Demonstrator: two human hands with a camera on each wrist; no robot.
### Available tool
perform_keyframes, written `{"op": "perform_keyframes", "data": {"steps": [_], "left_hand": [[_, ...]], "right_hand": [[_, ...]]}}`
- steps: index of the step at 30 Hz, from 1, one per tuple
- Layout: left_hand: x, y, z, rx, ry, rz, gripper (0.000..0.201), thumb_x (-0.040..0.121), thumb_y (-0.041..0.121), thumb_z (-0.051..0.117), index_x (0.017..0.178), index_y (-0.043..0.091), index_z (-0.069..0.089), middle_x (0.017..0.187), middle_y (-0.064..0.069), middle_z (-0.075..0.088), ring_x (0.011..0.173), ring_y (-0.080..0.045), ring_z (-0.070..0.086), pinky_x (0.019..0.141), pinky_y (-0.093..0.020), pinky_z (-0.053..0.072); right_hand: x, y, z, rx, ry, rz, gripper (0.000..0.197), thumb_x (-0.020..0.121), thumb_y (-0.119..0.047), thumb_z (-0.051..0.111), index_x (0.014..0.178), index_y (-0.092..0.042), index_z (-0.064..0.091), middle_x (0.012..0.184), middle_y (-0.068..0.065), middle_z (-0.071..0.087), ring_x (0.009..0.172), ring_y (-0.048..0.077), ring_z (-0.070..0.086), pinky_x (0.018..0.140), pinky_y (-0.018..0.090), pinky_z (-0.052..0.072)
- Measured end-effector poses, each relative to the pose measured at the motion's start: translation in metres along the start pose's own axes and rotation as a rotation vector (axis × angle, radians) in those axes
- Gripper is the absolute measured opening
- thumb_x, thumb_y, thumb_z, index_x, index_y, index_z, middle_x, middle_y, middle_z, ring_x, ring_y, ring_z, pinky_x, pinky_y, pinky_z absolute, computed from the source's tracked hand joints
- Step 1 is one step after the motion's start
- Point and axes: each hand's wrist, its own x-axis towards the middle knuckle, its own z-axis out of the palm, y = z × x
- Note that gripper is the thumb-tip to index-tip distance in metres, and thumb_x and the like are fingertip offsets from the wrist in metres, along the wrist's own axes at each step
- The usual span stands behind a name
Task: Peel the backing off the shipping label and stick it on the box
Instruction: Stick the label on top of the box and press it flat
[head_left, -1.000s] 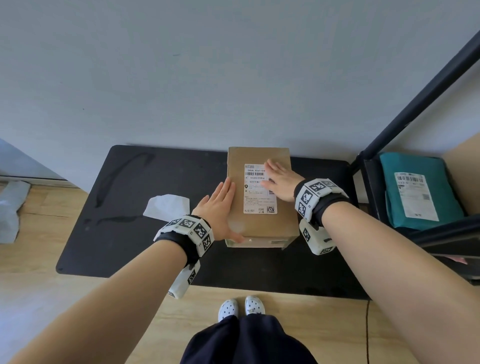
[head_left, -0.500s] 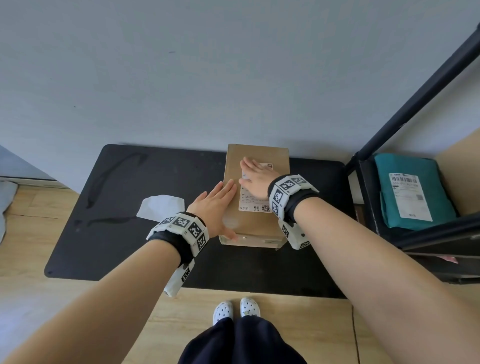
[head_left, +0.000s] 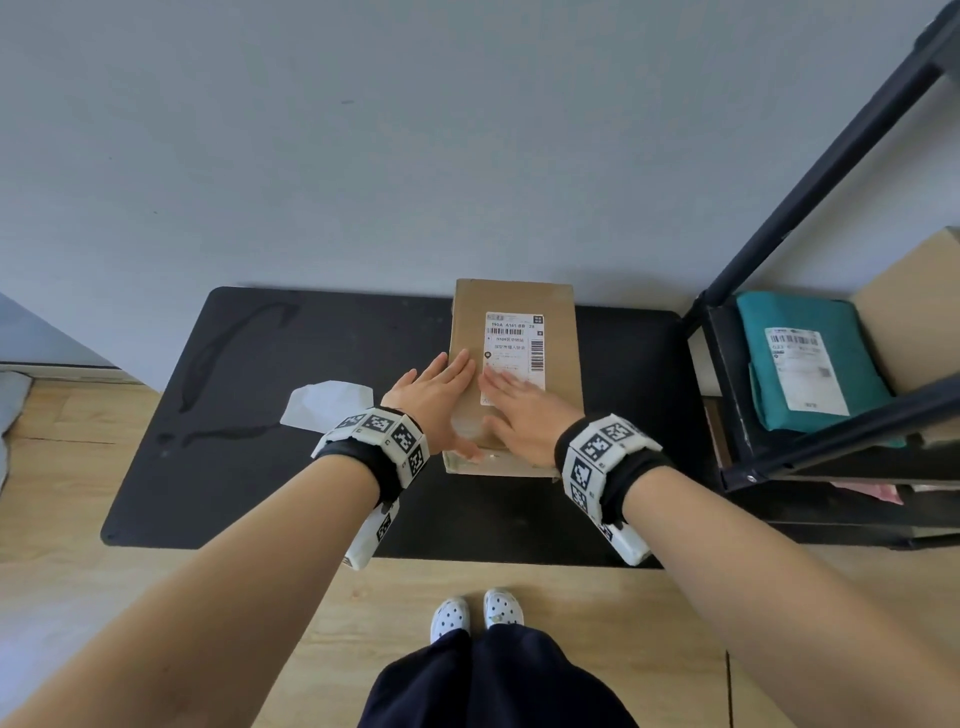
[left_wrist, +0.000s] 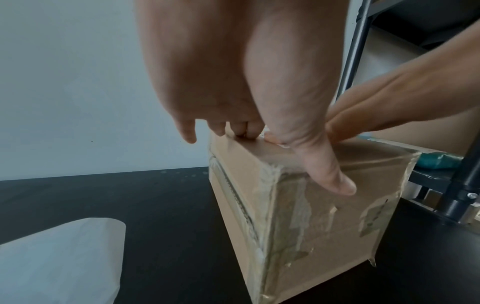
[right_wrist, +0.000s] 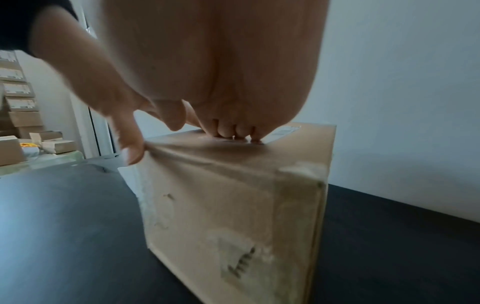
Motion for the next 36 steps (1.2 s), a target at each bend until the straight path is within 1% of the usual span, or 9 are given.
{"op": "perform_keyframes", "data": {"steps": [7, 11, 15, 17, 19, 21, 26, 32, 36], "left_hand": [[-0.003, 0.003, 0.002, -0.005, -0.016, -0.02, 0.113, 0.073, 0.061, 0.063, 0.151, 0.021, -0.008, 0.161, 0.011, -0.011, 0.149, -0.014, -0.005, 0.122, -0.041, 0.007], [-0.004, 0.003, 0.001, -0.043, -0.028, -0.023, 0.115, 0.072, 0.061, 0.065, 0.151, 0.021, -0.008, 0.161, 0.011, -0.011, 0.149, -0.015, -0.005, 0.121, -0.042, 0.007], [-0.004, 0.002, 0.001, -0.053, -0.038, -0.021, 0.115, 0.072, 0.061, 0.065, 0.151, 0.023, -0.009, 0.16, 0.012, -0.012, 0.149, -0.015, -0.005, 0.121, -0.043, 0.006], [-0.004, 0.001, 0.0, -0.067, -0.044, -0.021, 0.113, 0.073, 0.064, 0.062, 0.151, 0.024, -0.009, 0.16, 0.013, -0.012, 0.149, -0.015, -0.005, 0.122, -0.042, 0.006], [-0.005, 0.002, -0.002, -0.085, -0.044, -0.022, 0.105, 0.077, 0.067, 0.054, 0.151, 0.025, -0.007, 0.16, 0.013, -0.011, 0.15, -0.014, -0.004, 0.122, -0.042, 0.006], [-0.006, 0.002, -0.005, -0.074, -0.048, -0.016, 0.1, 0.08, 0.065, 0.051, 0.152, 0.024, -0.005, 0.161, 0.012, -0.009, 0.15, -0.014, -0.004, 0.121, -0.041, 0.006], [-0.002, 0.003, -0.009, -0.046, -0.036, -0.009, 0.103, 0.078, 0.063, 0.057, 0.152, 0.022, -0.002, 0.161, 0.009, -0.006, 0.15, -0.014, -0.004, 0.122, -0.041, 0.005], [-0.003, 0.002, -0.006, -0.117, -0.01, -0.016, 0.105, 0.076, 0.06, 0.062, 0.152, 0.023, -0.001, 0.161, 0.011, -0.005, 0.15, -0.015, -0.004, 0.122, -0.042, 0.006], [-0.001, 0.001, -0.005, -0.15, -0.003, -0.018, 0.106, 0.075, 0.059, 0.063, 0.152, 0.025, -0.002, 0.161, 0.013, -0.005, 0.15, -0.015, -0.003, 0.122, -0.042, 0.007]], "right_hand": [[-0.021, -0.01, 0.014, -0.027, -0.016, -0.007, 0.058, 0.1, -0.037, 0.021, 0.15, -0.015, 0.001, 0.16, -0.001, -0.006, 0.148, 0.012, -0.005, 0.118, 0.029, 0.001], [-0.028, 0.002, 0.015, -0.035, -0.004, 0.02, 0.058, 0.1, -0.038, 0.021, 0.15, -0.016, 0.002, 0.161, -0.001, -0.004, 0.148, 0.012, -0.002, 0.119, 0.029, 0.003], [-0.043, 0.02, 0.014, -0.046, 0.015, 0.062, 0.058, 0.1, -0.038, 0.02, 0.15, -0.016, 0.001, 0.16, -0.001, -0.004, 0.148, 0.011, -0.002, 0.117, 0.026, 0.001], [-0.05, 0.028, 0.013, -0.053, 0.018, 0.082, 0.057, 0.1, -0.039, 0.019, 0.15, -0.016, 0.001, 0.16, -0.002, -0.004, 0.147, 0.011, -0.001, 0.117, 0.027, 0.002], [-0.053, 0.034, 0.012, -0.062, 0.014, 0.096, 0.058, 0.1, -0.041, 0.018, 0.15, -0.017, 0.001, 0.16, -0.002, -0.003, 0.147, 0.011, -0.001, 0.118, 0.027, 0.003], [-0.054, 0.035, 0.012, -0.078, 0.007, 0.103, 0.059, 0.099, -0.042, 0.017, 0.15, -0.017, 0.001, 0.16, -0.002, -0.003, 0.147, 0.011, -0.001, 0.118, 0.028, 0.003], [-0.041, 0.036, -0.001, -0.096, 0.036, 0.118, 0.06, 0.099, -0.042, 0.018, 0.15, -0.014, 0.002, 0.16, 0.001, -0.002, 0.148, 0.013, 0.0, 0.118, 0.029, 0.004], [-0.011, 0.046, -0.027, -0.056, 0.097, 0.134, 0.059, 0.1, -0.037, 0.021, 0.149, -0.01, 0.004, 0.16, 0.006, 0.0, 0.148, 0.015, 0.002, 0.118, 0.031, 0.006], [0.008, 0.054, -0.042, -0.032, 0.104, 0.142, 0.058, 0.1, -0.032, 0.021, 0.149, -0.007, 0.004, 0.16, 0.008, 0.0, 0.148, 0.017, 0.002, 0.118, 0.033, 0.008]]}}
